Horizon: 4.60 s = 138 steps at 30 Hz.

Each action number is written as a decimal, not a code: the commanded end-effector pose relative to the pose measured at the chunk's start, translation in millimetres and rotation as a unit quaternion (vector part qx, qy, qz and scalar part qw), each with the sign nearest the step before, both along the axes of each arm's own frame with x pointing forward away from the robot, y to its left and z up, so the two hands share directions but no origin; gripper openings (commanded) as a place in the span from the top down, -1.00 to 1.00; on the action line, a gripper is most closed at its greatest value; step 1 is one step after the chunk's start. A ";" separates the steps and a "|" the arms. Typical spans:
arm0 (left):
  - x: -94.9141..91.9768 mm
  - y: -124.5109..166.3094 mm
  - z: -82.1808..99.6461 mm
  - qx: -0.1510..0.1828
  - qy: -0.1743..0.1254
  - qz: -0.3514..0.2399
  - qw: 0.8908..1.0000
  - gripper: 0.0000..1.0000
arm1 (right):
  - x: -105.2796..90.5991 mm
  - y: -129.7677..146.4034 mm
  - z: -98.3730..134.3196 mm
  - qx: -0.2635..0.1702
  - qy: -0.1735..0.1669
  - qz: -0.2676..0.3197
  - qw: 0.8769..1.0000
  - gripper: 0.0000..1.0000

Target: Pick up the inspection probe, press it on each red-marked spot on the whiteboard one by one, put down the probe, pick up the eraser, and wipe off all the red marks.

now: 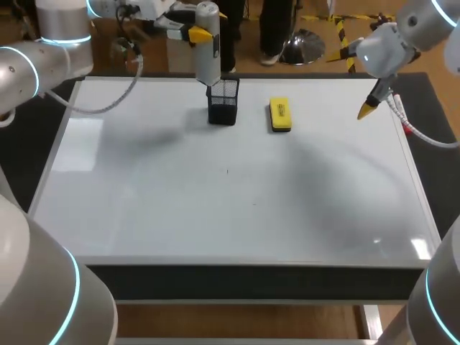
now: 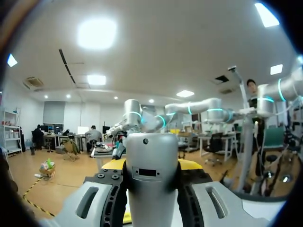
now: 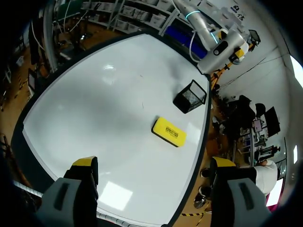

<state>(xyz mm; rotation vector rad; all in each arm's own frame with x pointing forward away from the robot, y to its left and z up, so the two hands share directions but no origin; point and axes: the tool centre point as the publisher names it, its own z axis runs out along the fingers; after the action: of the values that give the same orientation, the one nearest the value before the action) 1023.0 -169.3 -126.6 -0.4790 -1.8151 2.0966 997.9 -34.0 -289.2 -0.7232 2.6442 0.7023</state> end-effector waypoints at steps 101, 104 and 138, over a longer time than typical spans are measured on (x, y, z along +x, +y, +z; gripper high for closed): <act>61.2 -20.7 -55.7 -0.043 0.049 0.289 0.955 1.00 | 0.2 0.0 0.1 -0.002 0.000 0.000 1.000 -1.00; 61.1 -21.5 -58.3 -0.045 0.043 0.287 0.956 1.00 | 0.2 0.0 0.1 -0.002 0.000 0.000 1.000 -1.00; 62.6 -25.4 -110.2 -0.028 0.039 0.256 0.965 1.00 | 0.2 0.0 0.1 -0.002 0.000 0.000 1.000 -1.00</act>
<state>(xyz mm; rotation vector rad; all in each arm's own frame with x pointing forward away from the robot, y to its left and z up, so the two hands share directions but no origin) 1079.3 -195.2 -233.5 0.0966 -2.0092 2.4598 997.8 -33.9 -289.6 -0.7230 2.6434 0.7024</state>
